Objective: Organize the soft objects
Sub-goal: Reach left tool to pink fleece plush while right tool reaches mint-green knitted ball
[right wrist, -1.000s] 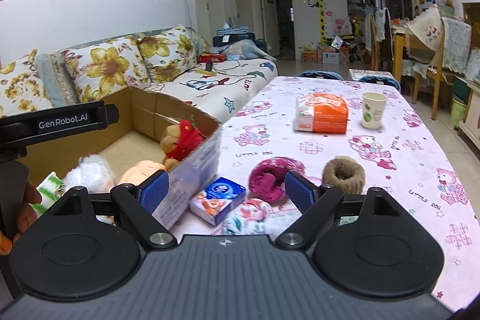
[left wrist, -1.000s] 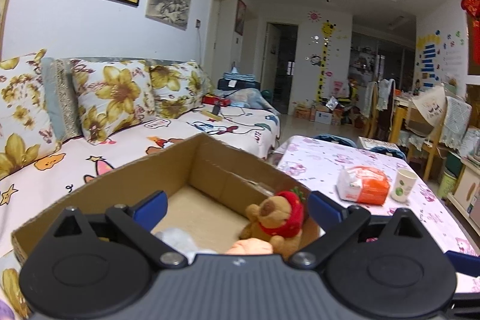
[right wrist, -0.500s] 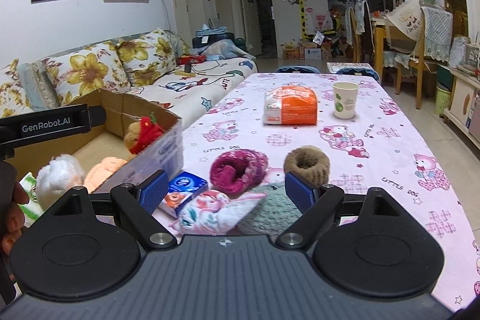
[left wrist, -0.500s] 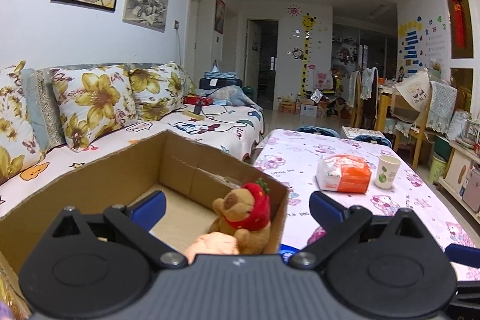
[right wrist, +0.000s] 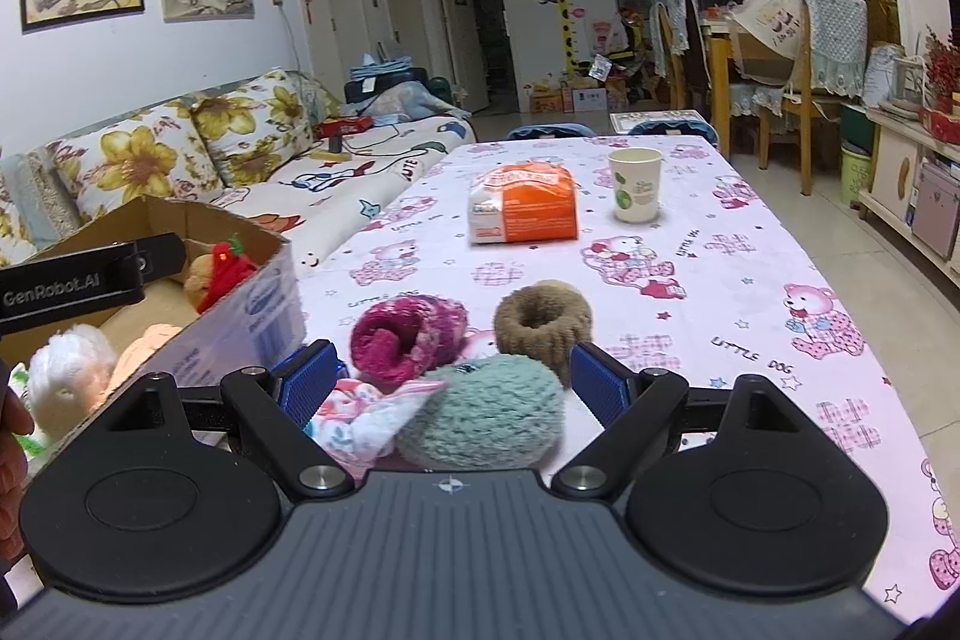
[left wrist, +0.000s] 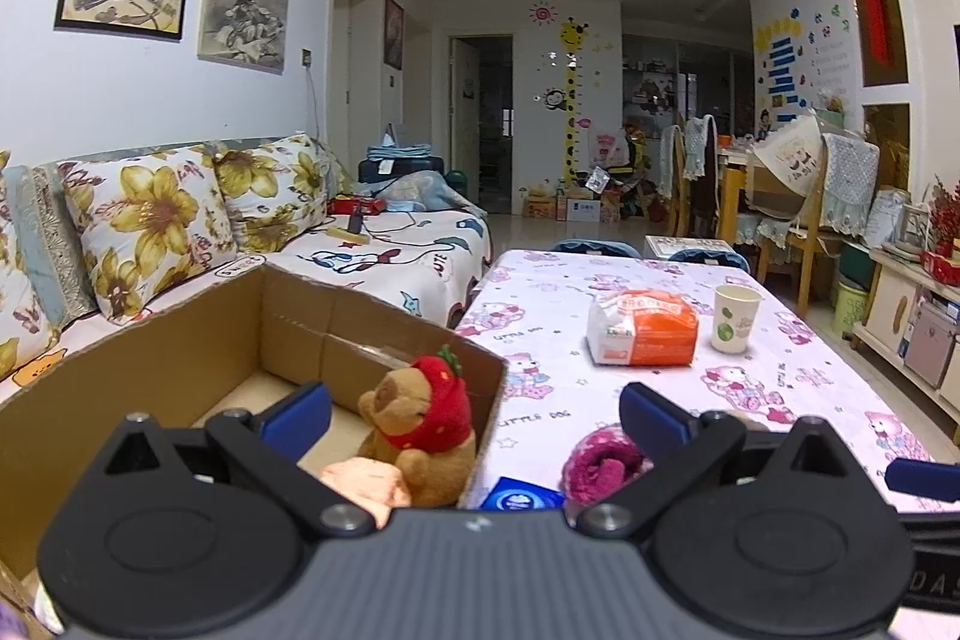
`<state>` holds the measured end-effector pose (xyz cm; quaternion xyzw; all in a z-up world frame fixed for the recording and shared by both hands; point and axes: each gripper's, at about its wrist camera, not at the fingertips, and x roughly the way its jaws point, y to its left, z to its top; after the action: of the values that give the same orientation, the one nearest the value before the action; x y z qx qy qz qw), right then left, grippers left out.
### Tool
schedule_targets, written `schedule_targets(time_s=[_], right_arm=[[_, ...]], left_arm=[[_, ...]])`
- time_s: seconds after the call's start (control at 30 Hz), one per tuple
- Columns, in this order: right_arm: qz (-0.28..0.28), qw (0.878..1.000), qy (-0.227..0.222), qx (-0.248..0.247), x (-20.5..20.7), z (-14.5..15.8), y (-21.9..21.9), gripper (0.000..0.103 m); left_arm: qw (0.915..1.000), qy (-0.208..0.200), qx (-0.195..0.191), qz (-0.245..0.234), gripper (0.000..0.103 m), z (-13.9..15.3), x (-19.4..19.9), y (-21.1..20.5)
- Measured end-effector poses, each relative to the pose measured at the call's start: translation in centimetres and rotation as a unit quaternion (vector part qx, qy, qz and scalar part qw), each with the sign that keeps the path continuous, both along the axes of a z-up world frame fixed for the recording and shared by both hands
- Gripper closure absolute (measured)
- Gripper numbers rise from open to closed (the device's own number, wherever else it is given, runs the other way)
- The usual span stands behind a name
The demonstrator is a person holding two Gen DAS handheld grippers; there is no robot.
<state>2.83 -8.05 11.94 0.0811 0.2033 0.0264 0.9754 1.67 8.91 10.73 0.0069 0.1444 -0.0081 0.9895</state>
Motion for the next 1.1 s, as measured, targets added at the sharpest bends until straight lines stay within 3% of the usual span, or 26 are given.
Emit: schedule_targets(time_s=[0.5,0.7,1.1], right_arm=[[-0.031,0.999,0.009,0.009,0.4,-0.9,-2.3,0.000],[-0.052,0.998,0.027,0.015,1.3,-1.7,-4.0,0.000],[-0.041,0.995,0.062,0.060,3.5,-3.1,-6.1,0.000]], left_arm=[[0.9993,0.012,0.021,-0.029,0.001,-0.8,0.2,-2.4],[0.9973,0.027,0.029,-0.062,0.001,-1.3,-0.4,-3.2],[0.9817,0.101,0.030,-0.158,0.001,-3.3,-2.8,-4.4]])
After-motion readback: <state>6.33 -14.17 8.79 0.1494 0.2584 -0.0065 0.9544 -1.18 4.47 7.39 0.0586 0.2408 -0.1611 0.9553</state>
